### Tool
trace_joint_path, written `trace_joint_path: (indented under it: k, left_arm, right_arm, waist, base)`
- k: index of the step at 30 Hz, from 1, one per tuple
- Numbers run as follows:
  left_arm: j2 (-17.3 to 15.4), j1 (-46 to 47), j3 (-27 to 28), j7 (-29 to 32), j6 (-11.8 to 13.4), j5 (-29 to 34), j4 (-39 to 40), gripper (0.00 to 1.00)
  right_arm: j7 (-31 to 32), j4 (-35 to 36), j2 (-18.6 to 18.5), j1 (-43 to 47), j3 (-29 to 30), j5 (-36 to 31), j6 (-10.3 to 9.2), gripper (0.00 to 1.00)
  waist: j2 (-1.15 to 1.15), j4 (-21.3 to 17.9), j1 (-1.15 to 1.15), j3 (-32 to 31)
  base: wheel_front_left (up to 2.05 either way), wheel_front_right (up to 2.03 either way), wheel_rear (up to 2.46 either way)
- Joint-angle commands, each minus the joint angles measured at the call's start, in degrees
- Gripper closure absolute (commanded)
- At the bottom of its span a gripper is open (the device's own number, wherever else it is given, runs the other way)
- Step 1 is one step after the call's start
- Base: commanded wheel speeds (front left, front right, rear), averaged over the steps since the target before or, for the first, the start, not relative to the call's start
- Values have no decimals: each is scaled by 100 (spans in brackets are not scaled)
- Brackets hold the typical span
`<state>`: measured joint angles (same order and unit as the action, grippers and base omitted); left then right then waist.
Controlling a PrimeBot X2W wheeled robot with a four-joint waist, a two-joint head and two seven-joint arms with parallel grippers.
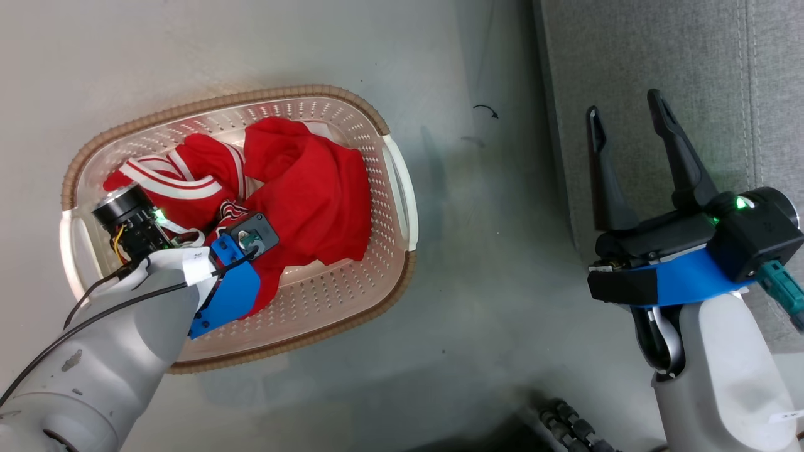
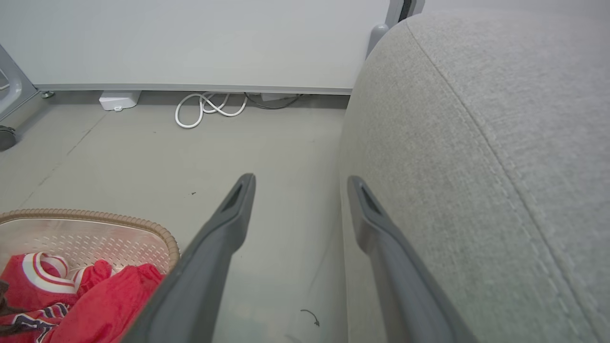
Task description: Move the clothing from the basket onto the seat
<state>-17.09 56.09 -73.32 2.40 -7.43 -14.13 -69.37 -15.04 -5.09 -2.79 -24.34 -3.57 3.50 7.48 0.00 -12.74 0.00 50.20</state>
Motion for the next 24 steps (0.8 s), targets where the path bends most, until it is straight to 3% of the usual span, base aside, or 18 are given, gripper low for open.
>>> trace_joint_path:
  k: [1,10,24]
  left_arm:
    - [-22,9,-17,-20,-3,-27,24,100]
    - [115,-78,-20,-410,-4,-221,141,100]
    - [493,-357,40,-1439,-4,-784,-33,100]
  right_arm:
    - [-22,3,-18,-104,-1,26,3,0]
    - [-22,-73,-18,-78,20,19,3,0]
    - [-22,-320,-19,298,116,-78,3,0]
  waist:
    - [0,3,0,-24]
    - [0,114,0,-424]
    - [0,542,0,-1655]
  base:
    - [0,0,0]
    - [0,0,0]
    - [0,0,0]
